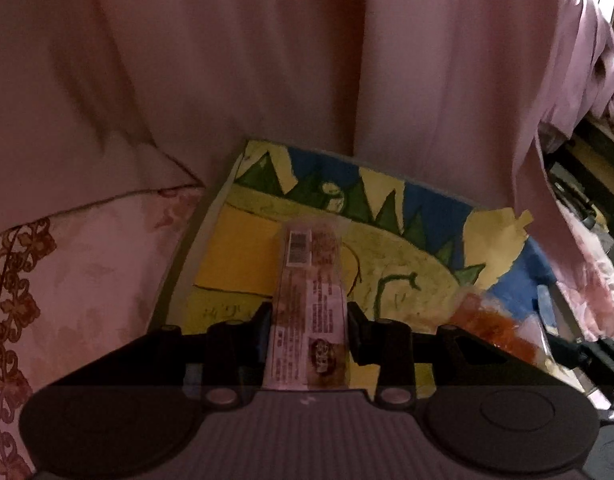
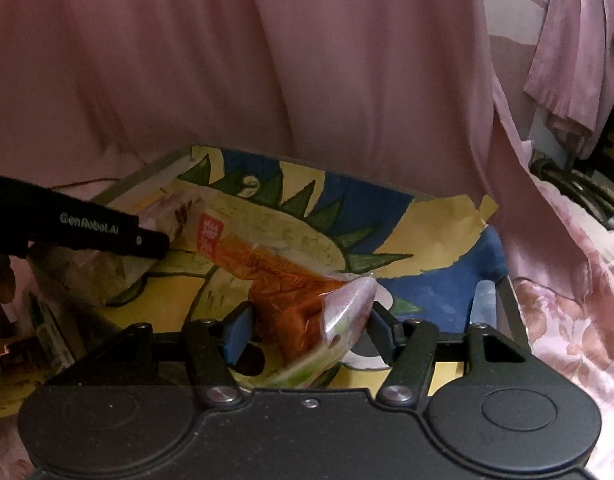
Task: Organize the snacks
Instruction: 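Carry both snacks into the grey printed tray and open both tools, then withdraw both tools from the tray back toward the remaining snacks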
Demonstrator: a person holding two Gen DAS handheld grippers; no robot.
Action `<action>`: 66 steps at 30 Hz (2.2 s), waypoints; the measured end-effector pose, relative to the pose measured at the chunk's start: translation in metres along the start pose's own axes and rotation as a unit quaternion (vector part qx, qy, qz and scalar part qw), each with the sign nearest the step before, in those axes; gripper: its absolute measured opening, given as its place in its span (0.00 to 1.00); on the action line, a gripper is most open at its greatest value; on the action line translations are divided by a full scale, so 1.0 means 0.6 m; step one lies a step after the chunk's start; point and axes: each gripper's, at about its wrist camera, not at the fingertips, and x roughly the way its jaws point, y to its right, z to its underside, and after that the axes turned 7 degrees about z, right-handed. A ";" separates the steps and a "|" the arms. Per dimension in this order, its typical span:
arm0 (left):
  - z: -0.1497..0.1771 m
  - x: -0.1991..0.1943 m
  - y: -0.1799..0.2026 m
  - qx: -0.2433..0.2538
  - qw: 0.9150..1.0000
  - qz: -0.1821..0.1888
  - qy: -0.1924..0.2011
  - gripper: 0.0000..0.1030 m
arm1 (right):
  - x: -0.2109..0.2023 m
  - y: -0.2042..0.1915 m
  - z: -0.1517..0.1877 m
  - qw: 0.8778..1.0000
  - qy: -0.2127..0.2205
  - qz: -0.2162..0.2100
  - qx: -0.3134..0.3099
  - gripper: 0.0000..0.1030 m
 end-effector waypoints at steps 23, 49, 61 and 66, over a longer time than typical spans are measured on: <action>0.041 -0.265 0.044 0.056 0.993 -0.058 0.087 1.00 | -0.251 0.046 -0.001 0.992 0.109 -0.042 0.038 0.99; 0.206 -0.393 0.057 0.069 0.989 -0.130 -0.029 1.00 | -0.320 0.013 0.094 0.988 -0.064 -0.137 -0.003 0.99; 0.208 -0.369 0.049 0.066 0.984 -0.149 -0.068 1.00 | -0.298 0.020 0.105 0.985 -0.107 -0.132 0.006 0.99; 0.209 -0.361 0.048 0.066 0.983 -0.151 -0.082 1.00 | -0.288 0.023 0.108 0.985 -0.123 -0.124 0.005 0.99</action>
